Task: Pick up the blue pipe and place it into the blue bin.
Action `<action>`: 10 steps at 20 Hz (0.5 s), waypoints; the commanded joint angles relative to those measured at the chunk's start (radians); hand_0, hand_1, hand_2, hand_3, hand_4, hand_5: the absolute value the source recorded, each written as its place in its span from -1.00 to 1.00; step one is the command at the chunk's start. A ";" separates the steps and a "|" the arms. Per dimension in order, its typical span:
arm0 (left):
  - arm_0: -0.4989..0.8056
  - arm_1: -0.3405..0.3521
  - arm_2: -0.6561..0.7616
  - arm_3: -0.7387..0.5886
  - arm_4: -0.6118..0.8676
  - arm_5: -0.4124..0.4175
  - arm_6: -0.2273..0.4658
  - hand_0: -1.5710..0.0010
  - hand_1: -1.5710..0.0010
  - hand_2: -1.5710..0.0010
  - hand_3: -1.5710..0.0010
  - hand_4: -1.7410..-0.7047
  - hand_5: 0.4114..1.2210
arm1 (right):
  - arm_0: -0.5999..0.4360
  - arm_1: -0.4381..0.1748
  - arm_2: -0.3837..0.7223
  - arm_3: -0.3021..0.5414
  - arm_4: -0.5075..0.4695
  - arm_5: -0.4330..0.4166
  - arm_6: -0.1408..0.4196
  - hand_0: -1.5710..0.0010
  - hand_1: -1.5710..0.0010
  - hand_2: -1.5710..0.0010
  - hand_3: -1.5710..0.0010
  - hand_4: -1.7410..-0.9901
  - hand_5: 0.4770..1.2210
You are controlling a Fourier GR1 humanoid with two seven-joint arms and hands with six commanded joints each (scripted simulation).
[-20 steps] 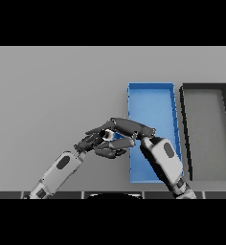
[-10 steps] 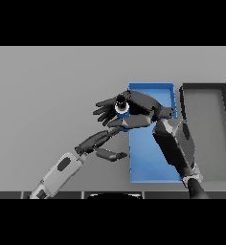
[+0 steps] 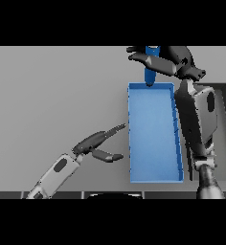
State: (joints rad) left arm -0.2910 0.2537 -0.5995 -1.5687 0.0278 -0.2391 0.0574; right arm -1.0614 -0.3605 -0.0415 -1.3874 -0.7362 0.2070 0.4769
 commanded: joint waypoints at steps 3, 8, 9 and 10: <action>-0.003 -0.007 0.001 0.002 0.004 0.000 0.010 1.00 1.00 1.00 1.00 0.61 -0.81 | 0.081 -0.021 -0.025 0.089 0.048 0.006 0.006 -1.00 -1.00 -1.00 -1.00 -0.99 0.74; -0.009 -0.005 0.008 0.010 0.005 0.002 0.025 1.00 1.00 1.00 1.00 0.64 -0.83 | 0.237 -0.014 -0.015 0.123 0.121 -0.021 0.043 -1.00 -1.00 -1.00 -1.00 -1.00 0.73; -0.011 -0.008 0.010 0.011 0.003 0.007 0.024 1.00 1.00 1.00 1.00 0.64 -0.85 | 0.268 -0.007 -0.007 0.116 0.134 -0.042 0.071 -1.00 -1.00 -1.00 -1.00 -1.00 0.73; -0.003 -0.012 0.001 0.010 -0.005 0.009 0.017 1.00 1.00 1.00 1.00 0.65 -0.85 | 0.294 0.007 -0.001 0.115 0.137 -0.066 0.099 -1.00 -1.00 -1.00 -1.00 -1.00 0.73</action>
State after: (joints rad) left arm -0.2932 0.2416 -0.5993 -1.5583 0.0229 -0.2311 0.0741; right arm -0.7659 -0.3529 -0.0420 -1.2719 -0.5992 0.1412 0.5802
